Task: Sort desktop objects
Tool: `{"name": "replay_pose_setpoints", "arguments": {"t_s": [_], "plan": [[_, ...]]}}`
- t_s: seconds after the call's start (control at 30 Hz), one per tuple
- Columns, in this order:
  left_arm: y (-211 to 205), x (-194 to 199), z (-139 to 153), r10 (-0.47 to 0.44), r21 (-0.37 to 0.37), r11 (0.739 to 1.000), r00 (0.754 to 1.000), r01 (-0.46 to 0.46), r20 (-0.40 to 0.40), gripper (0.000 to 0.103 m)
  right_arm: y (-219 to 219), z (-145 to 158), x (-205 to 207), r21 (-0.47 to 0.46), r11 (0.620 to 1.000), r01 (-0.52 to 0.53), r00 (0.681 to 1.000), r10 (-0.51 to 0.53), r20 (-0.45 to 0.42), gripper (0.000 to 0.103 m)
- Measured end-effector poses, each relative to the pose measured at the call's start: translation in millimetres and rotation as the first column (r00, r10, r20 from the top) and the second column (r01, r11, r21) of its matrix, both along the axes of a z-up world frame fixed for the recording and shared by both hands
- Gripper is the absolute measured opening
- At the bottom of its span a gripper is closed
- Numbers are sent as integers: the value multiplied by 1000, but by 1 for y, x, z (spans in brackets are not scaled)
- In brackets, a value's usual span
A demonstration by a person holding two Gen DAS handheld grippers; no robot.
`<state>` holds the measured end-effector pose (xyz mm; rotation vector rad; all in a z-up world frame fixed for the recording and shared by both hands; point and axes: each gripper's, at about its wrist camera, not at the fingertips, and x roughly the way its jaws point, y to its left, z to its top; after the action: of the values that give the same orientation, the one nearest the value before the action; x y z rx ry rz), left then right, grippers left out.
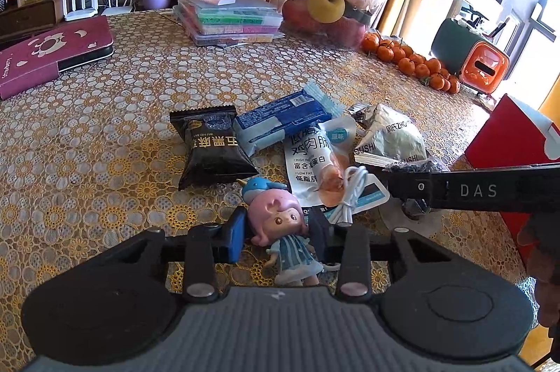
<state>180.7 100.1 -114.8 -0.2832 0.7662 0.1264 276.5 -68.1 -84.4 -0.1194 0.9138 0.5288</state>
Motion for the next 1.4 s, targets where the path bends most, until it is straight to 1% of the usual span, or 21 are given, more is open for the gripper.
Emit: {"name": "replay_pose_setpoints", "arguments": {"t_s": [0.03,0.23,0.33,0.37,0.4,0.87,1.17,1.4], "plan": [[0,0,0,1,1,1000,1000,-1,-1,37,0,1,-1,-4,1000,0,1000,0,6,45],[1,-4,2,10,-16,1000,1000,-10,-3,37,-4,6,-2,8,1000,-4,1000,4,7,43],[0,-7,5,5,-8,1000,1000,-5,4,36,-5,8,-4,9,1000,-7,1000,7,13,42],[-1,-8,6,5,-5,1000,1000,-5,6,36,-6,9,-6,8,1000,-8,1000,8,16,37],[-1,-9,8,5,-5,1000,1000,-5,7,36,-6,10,-6,5,1000,-11,1000,11,19,36],[-5,-23,26,-5,1,1000,1000,5,26,36,-23,28,-21,32,999,-12,999,11,45,35],[-8,-31,35,-11,-15,1000,1000,11,26,36,-35,40,-34,42,999,-26,998,23,59,35],[-15,-37,53,-37,-29,999,999,38,25,36,-49,52,-44,57,998,-27,997,23,73,35]]}}
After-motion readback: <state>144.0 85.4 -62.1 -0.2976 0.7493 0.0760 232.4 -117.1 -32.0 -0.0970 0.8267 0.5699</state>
